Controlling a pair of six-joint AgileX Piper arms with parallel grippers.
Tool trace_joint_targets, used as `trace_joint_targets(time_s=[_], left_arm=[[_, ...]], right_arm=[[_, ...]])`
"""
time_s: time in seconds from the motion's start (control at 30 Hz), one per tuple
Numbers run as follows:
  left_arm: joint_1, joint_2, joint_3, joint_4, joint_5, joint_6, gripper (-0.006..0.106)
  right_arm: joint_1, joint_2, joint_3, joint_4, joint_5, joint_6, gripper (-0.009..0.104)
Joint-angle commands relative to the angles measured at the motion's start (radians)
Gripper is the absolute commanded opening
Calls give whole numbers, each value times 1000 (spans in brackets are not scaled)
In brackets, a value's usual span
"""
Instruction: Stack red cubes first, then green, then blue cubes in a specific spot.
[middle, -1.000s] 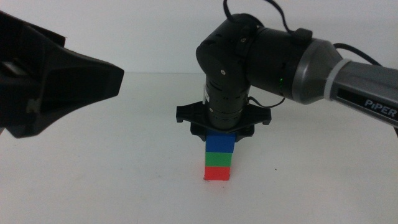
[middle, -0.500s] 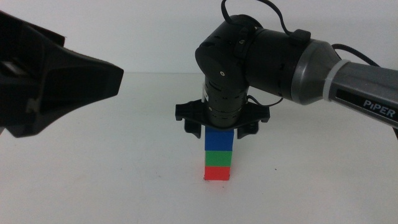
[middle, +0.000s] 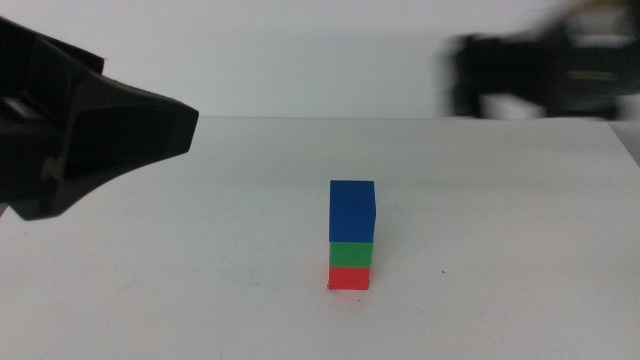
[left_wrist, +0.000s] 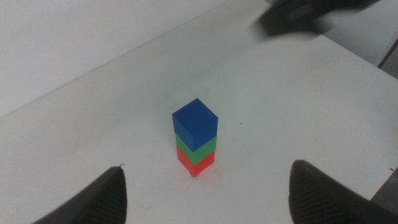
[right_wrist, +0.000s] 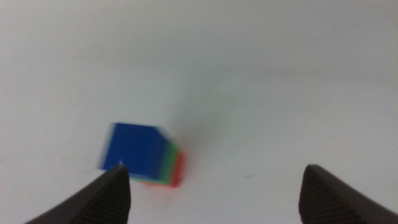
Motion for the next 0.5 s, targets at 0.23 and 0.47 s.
trace_joint_targets(time_s=[0.23, 0.47], left_arm=[[0, -1, 0, 0, -16, 0, 86], [0, -1, 0, 0, -16, 0, 86]], right_arm=[[-458, -523, 506, 251, -361, -527, 93], [-644, -632, 632, 462, -460, -780, 93]])
